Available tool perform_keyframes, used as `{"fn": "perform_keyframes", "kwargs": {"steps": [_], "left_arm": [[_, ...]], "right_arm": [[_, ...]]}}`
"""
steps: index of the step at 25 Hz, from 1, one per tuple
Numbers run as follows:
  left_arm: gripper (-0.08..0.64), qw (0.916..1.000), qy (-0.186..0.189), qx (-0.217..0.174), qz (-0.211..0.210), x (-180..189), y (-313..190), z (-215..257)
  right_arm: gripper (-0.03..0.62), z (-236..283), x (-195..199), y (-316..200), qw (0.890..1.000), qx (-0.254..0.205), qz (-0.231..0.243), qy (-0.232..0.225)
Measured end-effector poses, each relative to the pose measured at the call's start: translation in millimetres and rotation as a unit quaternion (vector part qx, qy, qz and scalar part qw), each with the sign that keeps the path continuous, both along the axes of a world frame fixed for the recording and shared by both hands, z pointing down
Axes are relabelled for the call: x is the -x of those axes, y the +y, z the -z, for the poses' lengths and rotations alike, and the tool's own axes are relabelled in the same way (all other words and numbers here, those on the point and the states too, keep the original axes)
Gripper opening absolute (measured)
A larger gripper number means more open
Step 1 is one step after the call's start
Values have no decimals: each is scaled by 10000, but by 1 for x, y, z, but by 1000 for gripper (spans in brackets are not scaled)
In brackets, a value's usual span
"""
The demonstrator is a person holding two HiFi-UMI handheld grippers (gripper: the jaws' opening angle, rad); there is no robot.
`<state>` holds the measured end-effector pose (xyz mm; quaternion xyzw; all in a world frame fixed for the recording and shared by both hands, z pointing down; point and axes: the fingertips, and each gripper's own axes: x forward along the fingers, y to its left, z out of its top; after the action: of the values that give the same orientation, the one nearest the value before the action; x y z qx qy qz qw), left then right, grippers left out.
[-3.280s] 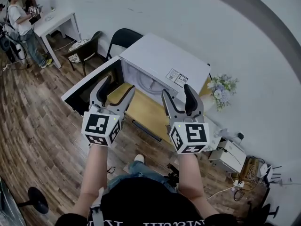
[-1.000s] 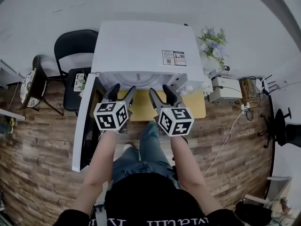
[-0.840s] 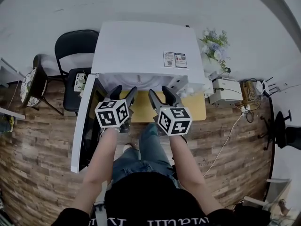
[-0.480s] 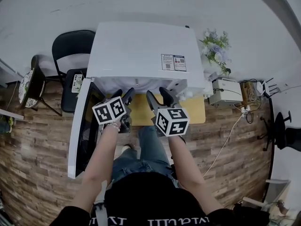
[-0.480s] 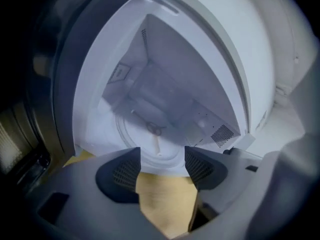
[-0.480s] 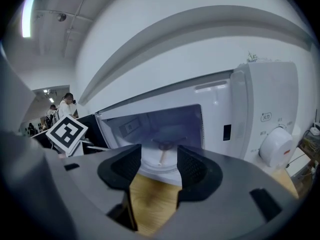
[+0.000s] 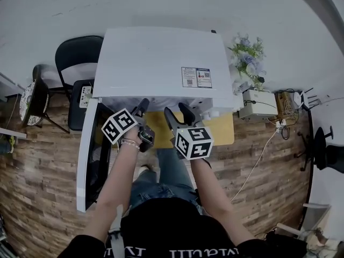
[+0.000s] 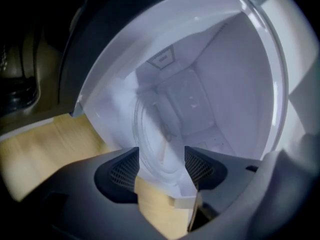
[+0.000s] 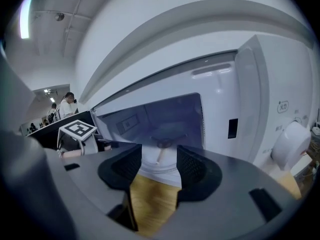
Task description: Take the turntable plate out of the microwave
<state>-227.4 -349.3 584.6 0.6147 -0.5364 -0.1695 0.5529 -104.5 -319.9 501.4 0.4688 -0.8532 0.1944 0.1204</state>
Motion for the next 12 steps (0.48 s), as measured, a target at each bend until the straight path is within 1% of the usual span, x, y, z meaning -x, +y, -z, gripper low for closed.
{"fn": "perform_keyframes", "kwargs": {"steps": [3, 4, 6, 7, 10, 12], "left_arm": [[281, 9972, 642, 20, 370, 6, -5, 0], [281, 9960, 768, 30, 452, 7, -6, -1], [265, 9951, 849, 56, 506, 9, -8, -3], [243, 9950, 854, 95, 513, 9, -7, -5], [129, 9921, 1009, 318, 671, 13, -3, -17], [52, 9913, 1004, 424, 732, 16, 0, -24]], "right_arm": [[224, -5, 0, 2, 10000, 44, -7, -6], [224, -6, 0, 2, 10000, 60, -15, -15], [224, -8, -1, 3, 10000, 86, -29, -35], [223, -9, 0, 3, 9999, 97, -34, -45], [222, -13, 1, 3, 9999, 139, -38, -73], [221, -16, 3, 4, 9998, 187, -28, -99]]}}
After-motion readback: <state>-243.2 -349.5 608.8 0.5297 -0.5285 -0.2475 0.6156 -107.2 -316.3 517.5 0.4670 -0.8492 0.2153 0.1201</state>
